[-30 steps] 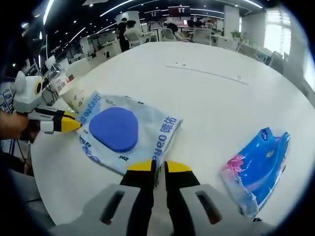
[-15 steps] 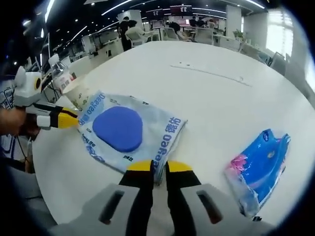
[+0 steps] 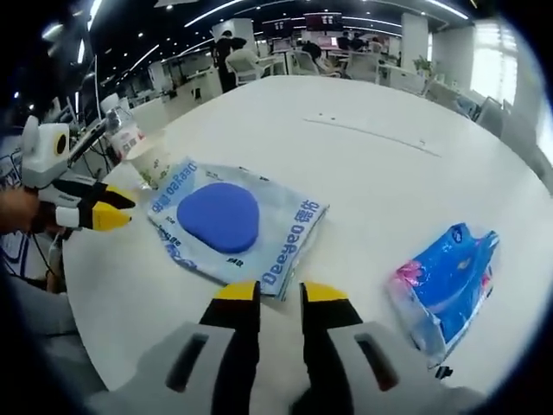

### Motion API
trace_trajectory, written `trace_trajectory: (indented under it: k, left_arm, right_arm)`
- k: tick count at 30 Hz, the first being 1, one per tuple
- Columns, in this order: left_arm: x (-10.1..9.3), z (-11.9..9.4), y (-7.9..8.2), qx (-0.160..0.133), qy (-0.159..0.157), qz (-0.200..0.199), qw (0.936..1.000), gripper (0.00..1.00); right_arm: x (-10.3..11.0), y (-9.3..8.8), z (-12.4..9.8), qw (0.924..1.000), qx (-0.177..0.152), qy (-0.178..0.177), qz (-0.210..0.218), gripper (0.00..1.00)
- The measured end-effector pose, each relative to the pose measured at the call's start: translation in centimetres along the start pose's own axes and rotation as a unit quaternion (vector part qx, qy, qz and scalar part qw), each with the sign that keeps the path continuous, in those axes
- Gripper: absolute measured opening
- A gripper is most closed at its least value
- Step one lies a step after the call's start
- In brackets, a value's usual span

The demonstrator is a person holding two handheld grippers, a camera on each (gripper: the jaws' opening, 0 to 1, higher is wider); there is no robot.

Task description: Arrange the tabletop items into an orderly group along one side of the table until the central work area is clear of visible clutter.

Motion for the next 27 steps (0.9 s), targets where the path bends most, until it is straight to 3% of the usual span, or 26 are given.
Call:
trace_trajectory:
  k: [12, 19, 27]
  left_arm:
    - [-2.2, -3.4, 0.8, -0.039, -0.009, 0.029, 0.9988, 0.31]
    - [-3.2, -6.7, 1.3, -0.068, -0.011, 0.047, 0.9965, 0.38]
    - [-3.9, -10.0, 0.9, -0.087, -0.011, 0.064, 0.9941, 0.44]
  right_arm:
    - [-0.7, -0.4, -2.5, 0.9998, -0.011, -0.006, -0.013, 0.21]
    - [-1.8, -0.6, -4.0, 0.9996, -0.021, -0.012, -0.017, 0.26]
    - [-3.3, -1.1, -5.6, 0.999, -0.028, -0.018, -0.032, 0.34]
Point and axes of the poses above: the point that each gripper's makers call its tool centre point, and the gripper's own axes: z roughly forward along the fingers, x roughly to its left, y roughly out of its top, the point moved 2 cm from there along -z, roughly backward along the fingers
